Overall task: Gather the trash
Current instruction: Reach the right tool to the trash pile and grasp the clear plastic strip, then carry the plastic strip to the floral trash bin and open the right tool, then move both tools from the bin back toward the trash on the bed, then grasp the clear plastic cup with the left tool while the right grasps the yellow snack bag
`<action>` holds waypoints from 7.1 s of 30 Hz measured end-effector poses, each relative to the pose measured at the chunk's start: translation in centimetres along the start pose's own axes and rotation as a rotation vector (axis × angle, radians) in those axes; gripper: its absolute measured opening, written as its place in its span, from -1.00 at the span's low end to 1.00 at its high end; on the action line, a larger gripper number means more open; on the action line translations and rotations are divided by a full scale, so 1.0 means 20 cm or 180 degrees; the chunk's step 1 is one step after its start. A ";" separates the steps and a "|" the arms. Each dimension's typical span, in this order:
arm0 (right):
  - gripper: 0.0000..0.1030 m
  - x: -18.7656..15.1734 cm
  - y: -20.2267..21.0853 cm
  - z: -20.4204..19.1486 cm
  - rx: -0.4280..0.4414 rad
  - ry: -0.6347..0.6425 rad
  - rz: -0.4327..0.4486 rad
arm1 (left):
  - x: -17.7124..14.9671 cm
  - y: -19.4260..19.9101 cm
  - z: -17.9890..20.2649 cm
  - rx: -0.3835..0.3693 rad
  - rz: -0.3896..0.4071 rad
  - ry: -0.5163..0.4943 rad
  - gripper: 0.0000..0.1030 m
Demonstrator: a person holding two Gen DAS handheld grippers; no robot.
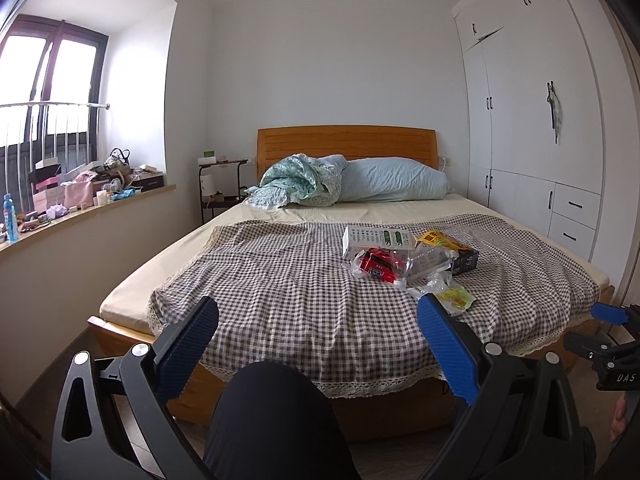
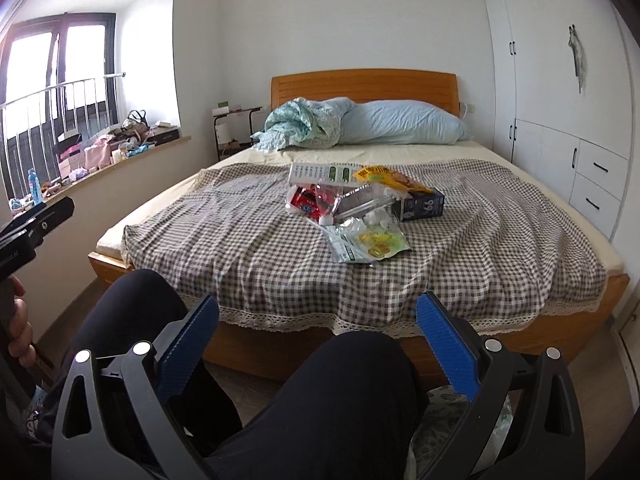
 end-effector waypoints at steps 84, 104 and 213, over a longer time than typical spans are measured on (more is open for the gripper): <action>-0.96 -1.15 -0.17 1.25 -0.1994 -0.0214 -0.2013 | -0.21 -1.24 1.55 -0.2533 -0.1727 -0.0494 -0.27; 0.26 -1.46 -0.04 1.44 -0.2021 -0.1229 -0.2205 | -0.87 -0.95 2.26 -0.2826 -0.2903 -0.1500 -0.25; 0.49 0.58 -1.44 0.27 -0.0831 0.0812 -0.0796 | 0.31 -2.20 0.48 -0.1906 -0.1452 0.0342 0.14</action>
Point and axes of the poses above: each gripper's, at about its wrist camera, not at the fingertips, and y roughly against the way its jaws point, z to its right, x to its top, the point moved 3 cm from there along -y, roughly the way its jaws point, and after that the axes turned 4 degrees about z, right-handed, at the moved point
